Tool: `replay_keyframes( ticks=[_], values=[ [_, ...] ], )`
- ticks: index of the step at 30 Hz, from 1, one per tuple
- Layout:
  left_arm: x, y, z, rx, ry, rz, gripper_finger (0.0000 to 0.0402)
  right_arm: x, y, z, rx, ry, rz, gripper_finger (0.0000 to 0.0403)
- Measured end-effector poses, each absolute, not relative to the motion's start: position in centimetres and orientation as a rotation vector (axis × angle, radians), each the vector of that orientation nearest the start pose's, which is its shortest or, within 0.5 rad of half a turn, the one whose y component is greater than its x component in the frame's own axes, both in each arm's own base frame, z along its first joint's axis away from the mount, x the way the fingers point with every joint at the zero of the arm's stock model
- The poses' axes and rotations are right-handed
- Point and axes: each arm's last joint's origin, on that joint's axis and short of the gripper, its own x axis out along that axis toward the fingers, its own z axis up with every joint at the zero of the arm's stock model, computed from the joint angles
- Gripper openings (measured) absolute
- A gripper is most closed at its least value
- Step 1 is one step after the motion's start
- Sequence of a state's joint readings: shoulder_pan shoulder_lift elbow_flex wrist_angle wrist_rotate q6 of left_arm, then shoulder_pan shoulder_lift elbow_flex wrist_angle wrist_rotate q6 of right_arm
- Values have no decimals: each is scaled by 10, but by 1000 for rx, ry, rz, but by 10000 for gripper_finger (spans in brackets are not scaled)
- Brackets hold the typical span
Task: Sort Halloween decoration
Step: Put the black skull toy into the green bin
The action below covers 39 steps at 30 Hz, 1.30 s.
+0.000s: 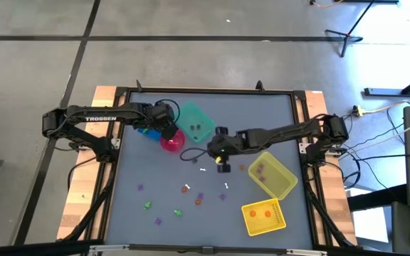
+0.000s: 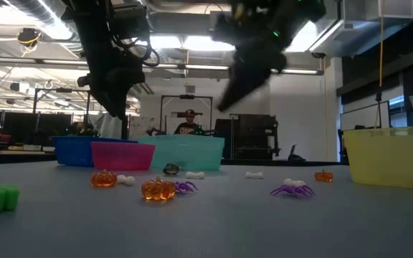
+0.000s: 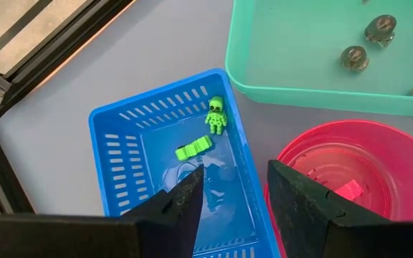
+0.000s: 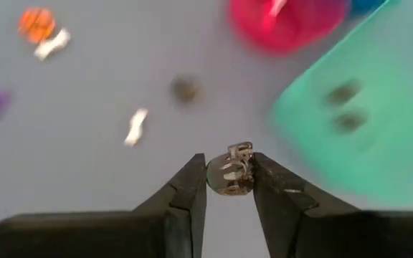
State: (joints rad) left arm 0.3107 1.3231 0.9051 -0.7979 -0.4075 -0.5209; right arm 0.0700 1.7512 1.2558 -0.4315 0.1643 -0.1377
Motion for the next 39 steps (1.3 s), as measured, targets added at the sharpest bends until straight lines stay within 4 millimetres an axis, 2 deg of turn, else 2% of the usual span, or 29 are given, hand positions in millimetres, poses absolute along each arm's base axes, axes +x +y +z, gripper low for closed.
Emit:
replay_keyframes(
  ticks=[4,8,13,17,24,28,31,39],
  values=[
    [221,83,226,-374,1043,930,139,381,16,240,-372,802,-77,99],
    [222,83,226,-374,1042,930,139,387,-2,246,-411,729,-115,99],
    [221,83,226,-374,1042,930,139,386,-32,247,-384,736,-175,99],
    [222,83,227,-375,1037,929,139,385,-50,246,-332,729,-133,99],
    [222,83,227,-375,1036,929,139,385,-71,240,-289,727,-96,99],
    [222,83,227,-376,1034,928,139,385,-76,240,-286,714,-93,102],
    [222,83,227,-376,1034,928,139,385,-76,238,-287,722,-93,122],
    [222,83,227,-376,1034,928,139,388,-76,237,-287,709,-112,226]
  ],
)
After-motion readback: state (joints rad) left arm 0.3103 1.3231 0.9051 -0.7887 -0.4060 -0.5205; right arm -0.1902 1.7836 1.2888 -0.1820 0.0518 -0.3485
